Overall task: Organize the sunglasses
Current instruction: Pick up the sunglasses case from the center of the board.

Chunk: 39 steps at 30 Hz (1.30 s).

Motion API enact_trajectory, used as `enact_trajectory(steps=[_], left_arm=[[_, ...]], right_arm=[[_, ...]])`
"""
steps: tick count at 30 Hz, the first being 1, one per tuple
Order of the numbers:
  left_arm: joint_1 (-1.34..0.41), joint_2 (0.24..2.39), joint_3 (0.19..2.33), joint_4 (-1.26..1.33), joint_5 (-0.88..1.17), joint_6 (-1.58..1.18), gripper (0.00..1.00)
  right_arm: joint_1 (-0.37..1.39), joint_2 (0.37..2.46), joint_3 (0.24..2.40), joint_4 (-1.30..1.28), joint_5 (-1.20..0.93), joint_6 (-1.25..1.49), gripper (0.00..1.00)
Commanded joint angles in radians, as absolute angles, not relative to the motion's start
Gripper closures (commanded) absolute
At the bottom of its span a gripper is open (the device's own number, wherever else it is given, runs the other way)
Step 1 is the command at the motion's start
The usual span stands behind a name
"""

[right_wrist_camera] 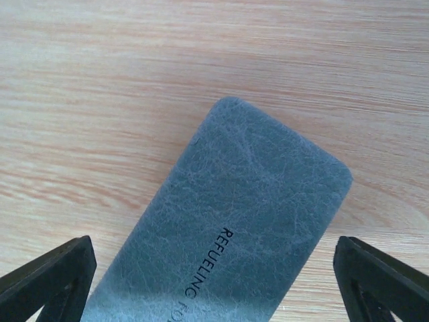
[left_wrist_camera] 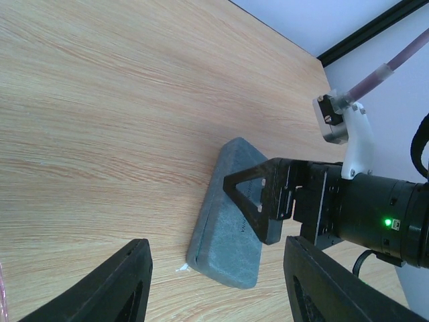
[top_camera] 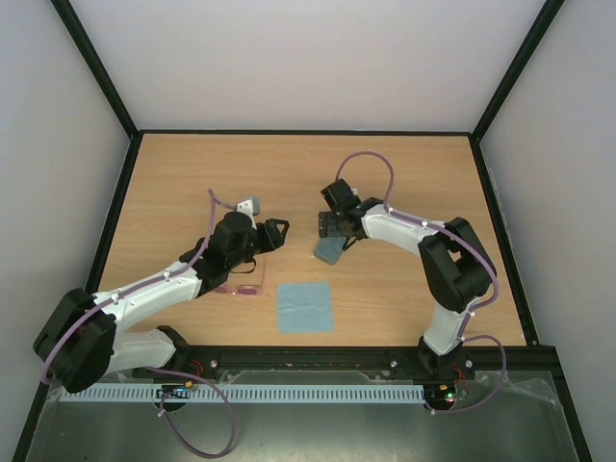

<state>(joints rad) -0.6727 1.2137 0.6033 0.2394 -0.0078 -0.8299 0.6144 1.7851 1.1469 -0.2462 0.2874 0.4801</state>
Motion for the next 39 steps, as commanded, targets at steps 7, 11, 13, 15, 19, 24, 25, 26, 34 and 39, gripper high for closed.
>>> enact_trajectory(steps=[7,11,13,15,19,24,25,26,34,39], left_arm=[[-0.667,1.209,0.587,0.254,0.001,-0.827,0.43],[-0.667,1.208,0.582,0.259,0.008,-0.827,0.43],[-0.667,1.203,0.579,0.257,0.007,-0.825,0.43],[-0.667,1.200,0.575,0.255,0.005,-0.824,0.43],[-0.667,1.201,0.571,0.263,0.008,-0.824,0.43],[-0.667,1.204,0.568,0.272,0.015,-0.828,0.43],[-0.667,1.204,0.567,0.272,0.016,-0.829,0.43],[-0.667,1.203,0.567,0.272,0.017,-0.830,0.43],[-0.667,1.190,0.566,0.265,0.020,-0.828,0.43],[-0.667,1.178,0.567,0.252,0.009,-0.828,0.42]], right_arm=[[0.626,1.751,1.097,-0.304,0.187,0.524,0.01],[0.640,1.777,1.076,-0.286,0.188,0.535,0.01],[0.645,1.770,1.059,-0.280,0.195,0.538,0.04],[0.646,1.756,1.043,-0.283,0.201,0.538,0.10],[0.646,1.737,1.028,-0.312,0.232,0.523,0.19],[0.646,1.709,1.017,-0.366,0.328,0.503,0.21],[0.646,1.703,1.018,-0.380,0.347,0.498,0.21],[0.646,1.702,1.018,-0.391,0.362,0.493,0.18],[0.646,1.721,1.052,-0.406,0.354,0.496,0.13],[0.646,1.712,1.047,-0.401,0.359,0.492,0.26]])
